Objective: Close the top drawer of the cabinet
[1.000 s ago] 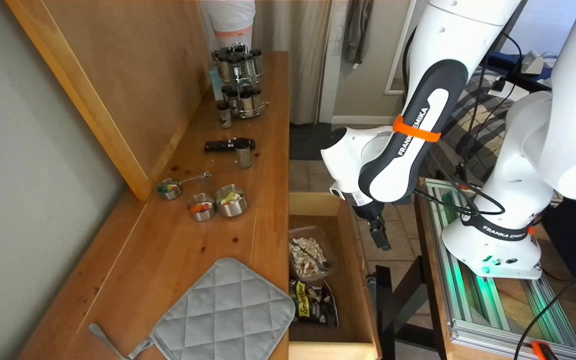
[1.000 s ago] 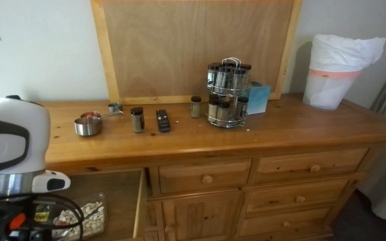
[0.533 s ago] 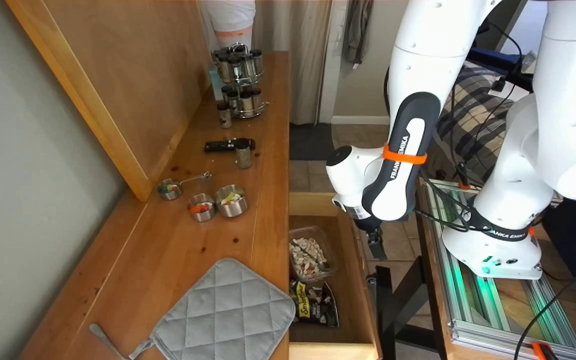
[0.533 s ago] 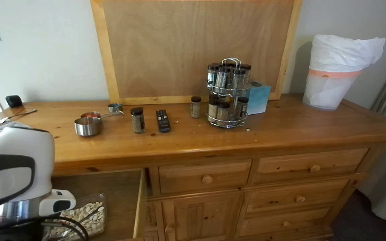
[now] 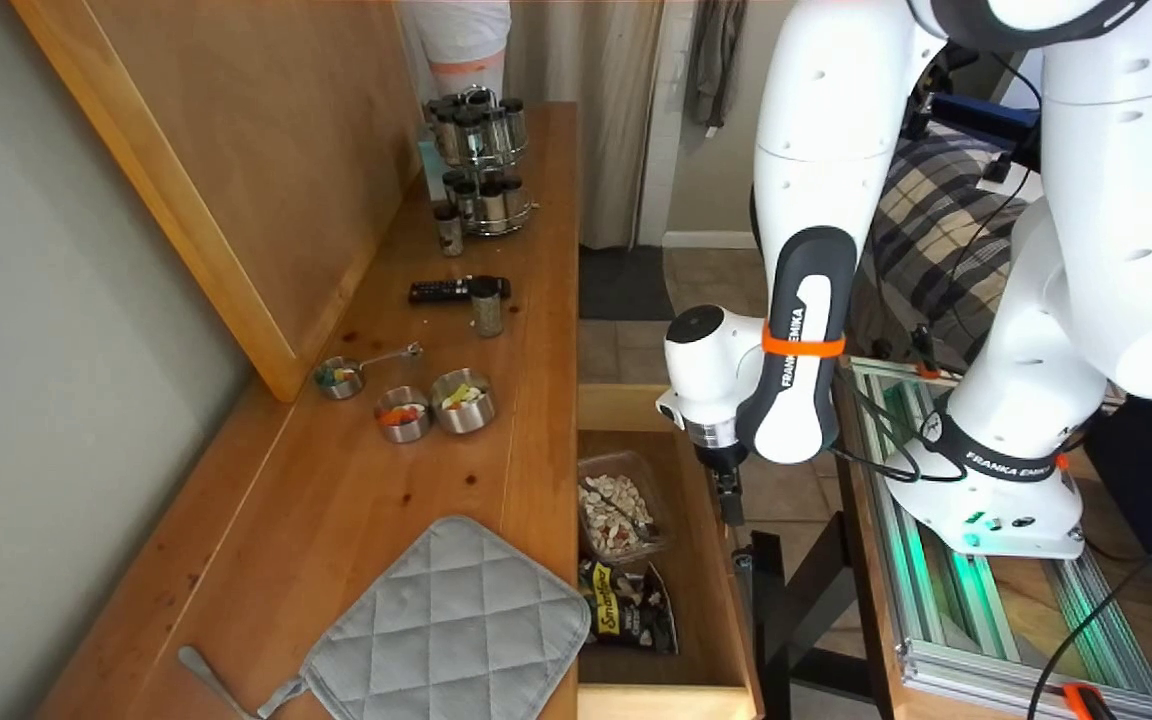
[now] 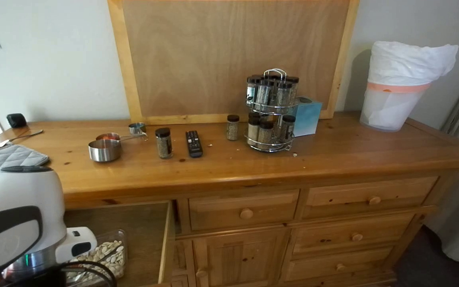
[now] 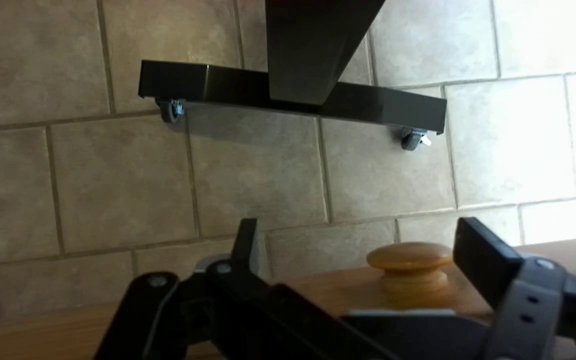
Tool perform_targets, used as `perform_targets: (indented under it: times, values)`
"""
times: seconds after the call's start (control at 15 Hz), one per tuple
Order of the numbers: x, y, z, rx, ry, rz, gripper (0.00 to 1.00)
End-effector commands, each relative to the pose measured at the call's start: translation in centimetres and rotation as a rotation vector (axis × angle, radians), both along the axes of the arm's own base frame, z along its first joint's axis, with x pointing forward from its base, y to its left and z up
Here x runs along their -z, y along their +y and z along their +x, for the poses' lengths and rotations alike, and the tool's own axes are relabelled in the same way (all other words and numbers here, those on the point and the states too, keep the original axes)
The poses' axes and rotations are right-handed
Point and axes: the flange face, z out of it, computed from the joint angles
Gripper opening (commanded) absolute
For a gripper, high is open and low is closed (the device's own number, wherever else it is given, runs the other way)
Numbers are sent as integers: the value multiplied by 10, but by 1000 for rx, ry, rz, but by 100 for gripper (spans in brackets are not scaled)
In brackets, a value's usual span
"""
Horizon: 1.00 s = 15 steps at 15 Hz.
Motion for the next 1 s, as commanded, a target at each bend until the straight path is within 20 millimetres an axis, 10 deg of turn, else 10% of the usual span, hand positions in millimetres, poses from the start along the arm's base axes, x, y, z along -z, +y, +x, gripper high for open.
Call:
perform_targets:
  times: [0.0,0.93]
  values:
    - [7,3,2,-8,-71,26,100]
    - [-7,11,1,-58,-257,-13,100]
